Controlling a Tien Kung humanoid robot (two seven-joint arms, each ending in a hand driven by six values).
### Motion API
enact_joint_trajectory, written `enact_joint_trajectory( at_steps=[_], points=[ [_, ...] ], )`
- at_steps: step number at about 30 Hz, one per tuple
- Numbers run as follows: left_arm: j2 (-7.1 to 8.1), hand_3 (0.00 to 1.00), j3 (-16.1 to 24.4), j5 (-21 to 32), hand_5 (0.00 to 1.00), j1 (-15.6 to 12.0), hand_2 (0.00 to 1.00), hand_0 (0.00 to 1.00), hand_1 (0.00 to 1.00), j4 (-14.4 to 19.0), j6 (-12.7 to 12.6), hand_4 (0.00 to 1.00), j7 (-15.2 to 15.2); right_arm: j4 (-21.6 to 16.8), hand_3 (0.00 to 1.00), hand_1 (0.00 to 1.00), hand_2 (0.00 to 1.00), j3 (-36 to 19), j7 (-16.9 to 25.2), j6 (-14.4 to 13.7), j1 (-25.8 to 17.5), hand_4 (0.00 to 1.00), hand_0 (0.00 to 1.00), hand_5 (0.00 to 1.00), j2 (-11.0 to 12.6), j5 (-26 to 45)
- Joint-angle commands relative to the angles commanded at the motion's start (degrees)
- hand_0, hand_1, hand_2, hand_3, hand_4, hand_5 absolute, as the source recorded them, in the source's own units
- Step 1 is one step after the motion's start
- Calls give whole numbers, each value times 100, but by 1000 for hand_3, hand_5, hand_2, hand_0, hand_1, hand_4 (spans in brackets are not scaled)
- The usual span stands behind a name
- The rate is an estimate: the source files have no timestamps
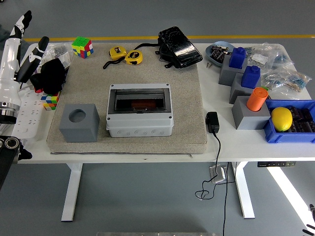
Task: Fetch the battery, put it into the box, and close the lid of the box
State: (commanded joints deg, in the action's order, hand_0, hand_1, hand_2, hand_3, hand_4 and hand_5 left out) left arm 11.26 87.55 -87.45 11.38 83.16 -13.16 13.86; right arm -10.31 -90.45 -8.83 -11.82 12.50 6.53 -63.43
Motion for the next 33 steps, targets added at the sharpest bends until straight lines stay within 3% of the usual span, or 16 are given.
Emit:
enact_joint_trajectory(
  at_steps=[4,8,12,13,16,18,19,24,25,33],
  points=[
    [33,998,60,915,998,-81,998,998,998,61,149,998,-39,0,786,751,728,-35,15,7,-18,998,807,998,-53,-43],
    [18,968,96,1182,998,-129,983,998,998,100,298,998,-107,0,787,751,728,47,64,3,0,998,807,998,-84,39],
    [15,968,110,1185,998,-135,983,998,998,113,532,998,-295,0,787,751,728,32,64,1,12,998,807,998,-100,3],
    [21,890,110,1139,998,-135,883,981,938,117,584,998,-361,0,786,751,728,38,63,3,7,998,807,998,-100,3],
    [26,890,107,991,998,-138,883,981,938,132,676,998,-540,0,786,751,728,30,47,10,-3,998,807,998,-94,-29],
    [7,890,138,823,998,-153,883,981,938,150,692,998,-667,0,786,751,728,42,38,13,-19,998,807,998,-88,-29],
    [0,832,148,805,998,-159,823,908,863,155,696,998,-699,0,786,751,728,41,34,13,-24,998,807,998,-84,-33],
    [7,832,155,653,998,-178,823,908,863,181,713,998,-908,0,786,751,728,-19,11,4,-36,998,807,998,-67,-79],
    [10,797,144,660,998,-182,790,854,822,181,704,998,-937,0,786,751,728,-25,11,1,-32,998,808,998,-66,-80],
    [-40,795,109,658,998,-217,786,846,814,168,650,998,-959,0,787,751,728,40,41,-4,-18,998,807,998,-77,-14]
  ],
)
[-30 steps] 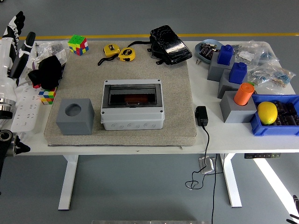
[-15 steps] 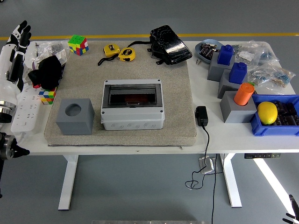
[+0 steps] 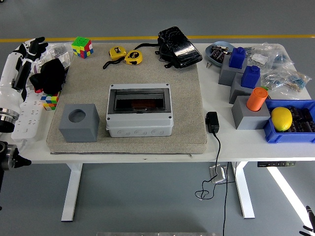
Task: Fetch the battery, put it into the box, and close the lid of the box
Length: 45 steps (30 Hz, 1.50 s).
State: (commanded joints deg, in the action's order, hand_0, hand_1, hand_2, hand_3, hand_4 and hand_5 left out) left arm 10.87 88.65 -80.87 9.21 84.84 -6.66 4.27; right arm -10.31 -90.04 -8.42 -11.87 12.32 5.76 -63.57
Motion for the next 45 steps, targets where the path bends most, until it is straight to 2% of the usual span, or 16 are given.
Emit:
enact_joint_trajectory(
  at_steps=[22,45],
  points=[
    [-11,789,-10,20,998,-8,782,832,800,26,-161,998,16,0,787,751,728,-49,-17,-19,28,998,807,998,4,-18],
    [-21,786,-9,80,998,-13,772,814,782,26,-360,998,207,0,786,751,728,-72,-7,-18,18,998,807,998,-19,-27]
  ],
)
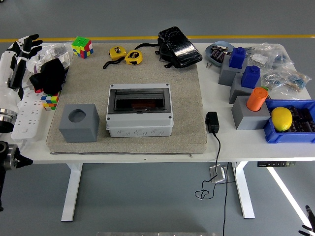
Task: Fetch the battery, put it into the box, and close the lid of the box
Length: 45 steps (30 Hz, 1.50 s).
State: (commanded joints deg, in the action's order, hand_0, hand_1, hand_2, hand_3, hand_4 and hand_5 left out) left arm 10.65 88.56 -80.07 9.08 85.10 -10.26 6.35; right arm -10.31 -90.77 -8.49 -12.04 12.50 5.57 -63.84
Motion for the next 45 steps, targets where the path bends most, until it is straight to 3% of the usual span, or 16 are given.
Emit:
enact_joint_trajectory(
  at_steps=[45],
  points=[
    [18,779,-23,66,998,-11,769,797,764,24,-122,998,117,0,785,751,728,75,-36,-13,6,998,807,998,25,25]
  ],
)
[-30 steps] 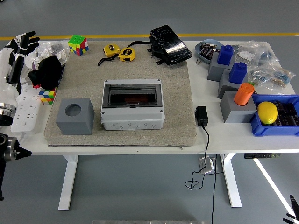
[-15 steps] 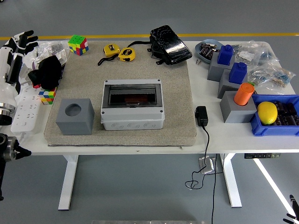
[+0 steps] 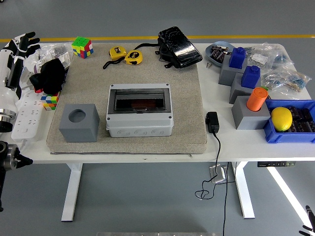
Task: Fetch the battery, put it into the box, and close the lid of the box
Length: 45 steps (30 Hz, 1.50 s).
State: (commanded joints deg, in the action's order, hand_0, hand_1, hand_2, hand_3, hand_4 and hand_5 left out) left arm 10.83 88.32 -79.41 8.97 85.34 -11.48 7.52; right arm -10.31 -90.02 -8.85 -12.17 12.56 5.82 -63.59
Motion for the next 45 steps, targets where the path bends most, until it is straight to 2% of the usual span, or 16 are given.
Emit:
enact_joint_trajectory(
  at_steps=[21,22,27,28,45],
  points=[
    [20,779,-16,18,998,20,766,795,762,-60,65,998,41,0,785,751,728,-13,-6,-11,18,998,807,998,12,7],
    [17,786,-10,14,998,22,797,803,821,-83,91,998,60,0,785,750,728,-13,-6,-11,19,998,807,998,12,9],
    [12,786,38,-18,998,13,797,803,821,-139,181,998,159,0,785,750,728,0,0,-10,20,998,807,998,7,26],
    [13,836,45,-25,998,13,870,838,902,-138,182,998,174,0,785,750,728,-3,-1,-10,20,998,807,998,7,24],
    [11,833,60,3,998,6,867,827,890,-124,165,998,139,0,785,751,728,8,-2,-8,21,998,807,998,13,41]
  ],
)
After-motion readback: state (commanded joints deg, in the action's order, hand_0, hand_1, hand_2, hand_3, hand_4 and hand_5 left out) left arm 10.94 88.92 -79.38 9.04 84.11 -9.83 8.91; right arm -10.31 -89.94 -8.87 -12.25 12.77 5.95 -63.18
